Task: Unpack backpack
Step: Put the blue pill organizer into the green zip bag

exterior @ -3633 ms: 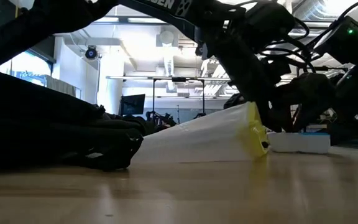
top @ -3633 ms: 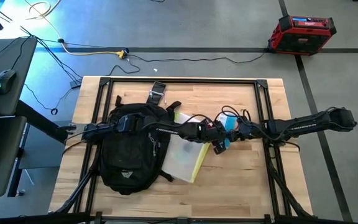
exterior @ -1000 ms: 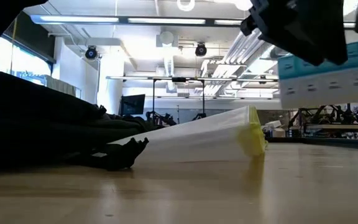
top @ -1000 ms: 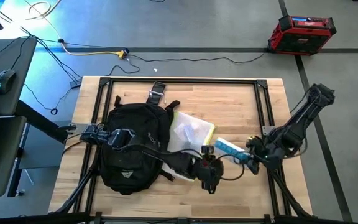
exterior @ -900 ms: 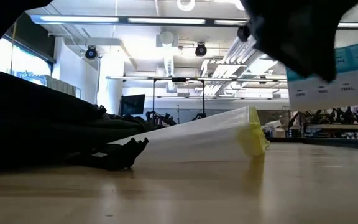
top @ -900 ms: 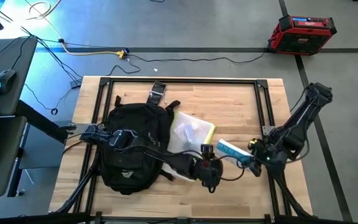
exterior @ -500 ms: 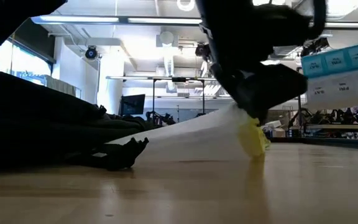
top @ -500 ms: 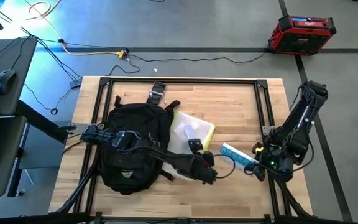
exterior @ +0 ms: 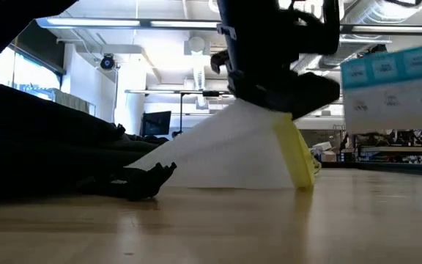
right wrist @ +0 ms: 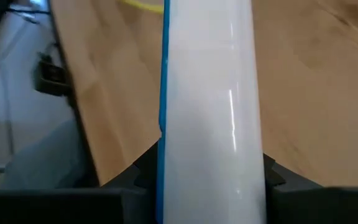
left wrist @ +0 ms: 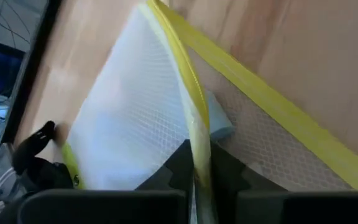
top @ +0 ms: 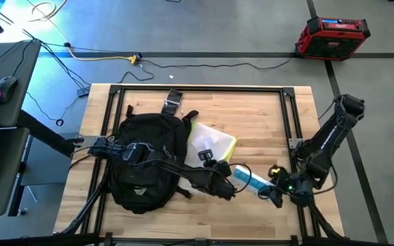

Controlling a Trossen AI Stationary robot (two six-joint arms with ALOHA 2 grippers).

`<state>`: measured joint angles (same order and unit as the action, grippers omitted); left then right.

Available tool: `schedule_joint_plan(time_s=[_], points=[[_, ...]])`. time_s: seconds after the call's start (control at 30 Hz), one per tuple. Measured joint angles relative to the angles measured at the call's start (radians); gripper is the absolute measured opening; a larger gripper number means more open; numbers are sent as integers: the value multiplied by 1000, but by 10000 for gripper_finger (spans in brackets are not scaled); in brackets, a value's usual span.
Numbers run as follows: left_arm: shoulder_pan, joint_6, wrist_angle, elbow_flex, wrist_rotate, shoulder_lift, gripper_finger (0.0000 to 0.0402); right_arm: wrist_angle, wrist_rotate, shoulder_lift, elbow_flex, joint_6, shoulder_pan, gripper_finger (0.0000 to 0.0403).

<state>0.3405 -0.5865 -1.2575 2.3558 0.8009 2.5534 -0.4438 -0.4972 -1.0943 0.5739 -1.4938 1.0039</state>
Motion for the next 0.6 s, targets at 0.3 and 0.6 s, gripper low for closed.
schedule_joint_plan(time_s=[0.3, 0.6], points=[[45, -42, -1, 0, 136, -62, 1, 114, 193, -6, 0, 182, -185, 112], [56, -49, 6, 0, 176, -68, 0, 169, 362, -48, 0, 359, -367, 112]])
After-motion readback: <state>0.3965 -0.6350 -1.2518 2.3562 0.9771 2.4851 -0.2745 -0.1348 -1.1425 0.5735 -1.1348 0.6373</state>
